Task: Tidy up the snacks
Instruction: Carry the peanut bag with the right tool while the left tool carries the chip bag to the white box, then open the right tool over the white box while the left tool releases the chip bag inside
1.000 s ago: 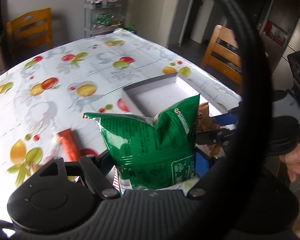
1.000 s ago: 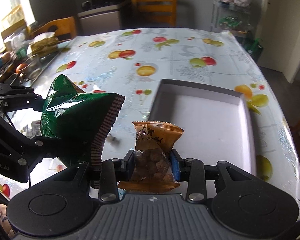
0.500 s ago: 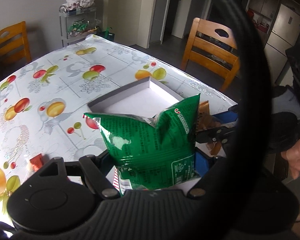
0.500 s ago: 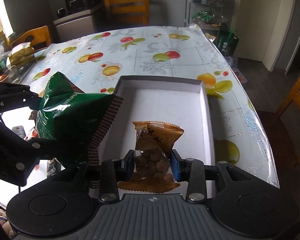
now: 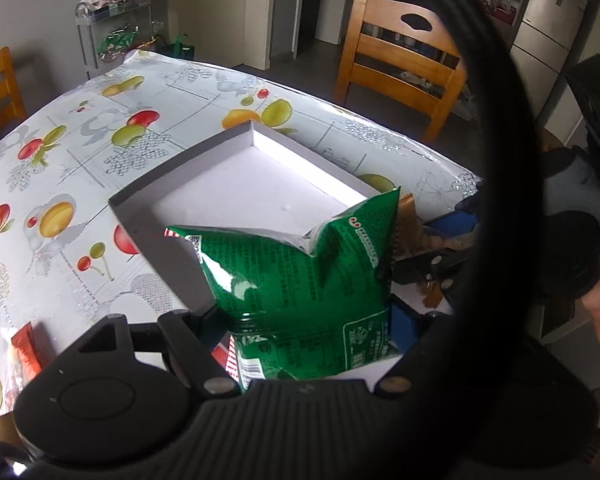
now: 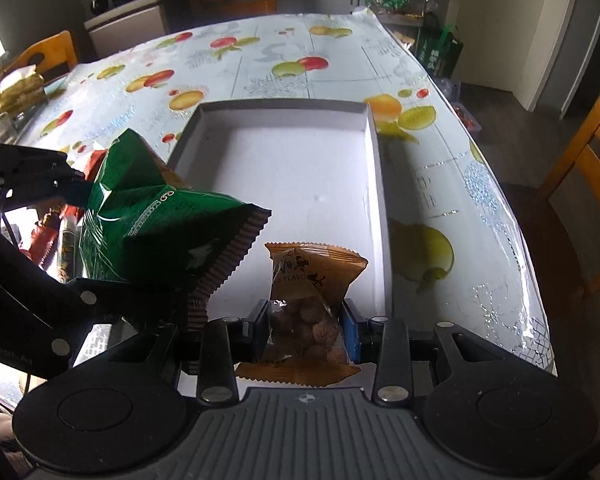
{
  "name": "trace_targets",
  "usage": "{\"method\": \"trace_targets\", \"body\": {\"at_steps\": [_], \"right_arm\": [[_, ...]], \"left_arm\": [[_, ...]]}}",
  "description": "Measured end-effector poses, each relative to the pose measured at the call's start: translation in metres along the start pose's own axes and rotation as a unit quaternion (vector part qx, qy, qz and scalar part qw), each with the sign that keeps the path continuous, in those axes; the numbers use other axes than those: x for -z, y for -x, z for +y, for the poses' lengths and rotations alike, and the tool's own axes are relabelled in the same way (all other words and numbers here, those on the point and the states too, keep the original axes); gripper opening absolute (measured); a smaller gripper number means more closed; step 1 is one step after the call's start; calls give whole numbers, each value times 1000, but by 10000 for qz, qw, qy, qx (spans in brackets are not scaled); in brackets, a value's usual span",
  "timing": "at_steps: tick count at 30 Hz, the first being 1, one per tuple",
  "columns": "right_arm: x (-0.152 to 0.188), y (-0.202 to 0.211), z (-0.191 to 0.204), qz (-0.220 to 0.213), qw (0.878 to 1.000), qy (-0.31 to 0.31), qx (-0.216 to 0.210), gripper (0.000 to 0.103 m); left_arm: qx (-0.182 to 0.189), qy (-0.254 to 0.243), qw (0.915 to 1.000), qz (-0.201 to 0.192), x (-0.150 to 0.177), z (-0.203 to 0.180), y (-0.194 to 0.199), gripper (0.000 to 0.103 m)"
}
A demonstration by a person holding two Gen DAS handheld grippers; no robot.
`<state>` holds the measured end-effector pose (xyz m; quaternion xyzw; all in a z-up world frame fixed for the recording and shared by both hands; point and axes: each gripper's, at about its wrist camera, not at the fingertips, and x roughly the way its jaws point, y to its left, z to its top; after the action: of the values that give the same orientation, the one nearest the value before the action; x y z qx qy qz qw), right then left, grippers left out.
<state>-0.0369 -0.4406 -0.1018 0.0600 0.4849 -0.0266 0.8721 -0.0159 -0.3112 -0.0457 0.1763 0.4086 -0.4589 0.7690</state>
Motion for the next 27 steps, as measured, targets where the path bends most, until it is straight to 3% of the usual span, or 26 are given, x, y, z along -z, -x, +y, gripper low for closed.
{"method": "trace_targets", "body": {"at_steps": [19, 27], "right_arm": [[5, -16, -6, 336, 9993, 101, 105, 39], [4, -9, -5, 206, 9990, 266, 305, 42]], "left_arm": [[24, -393, 9990, 206, -2, -14, -33, 80], [13, -424, 9989, 220, -1, -15, -37, 84]]}}
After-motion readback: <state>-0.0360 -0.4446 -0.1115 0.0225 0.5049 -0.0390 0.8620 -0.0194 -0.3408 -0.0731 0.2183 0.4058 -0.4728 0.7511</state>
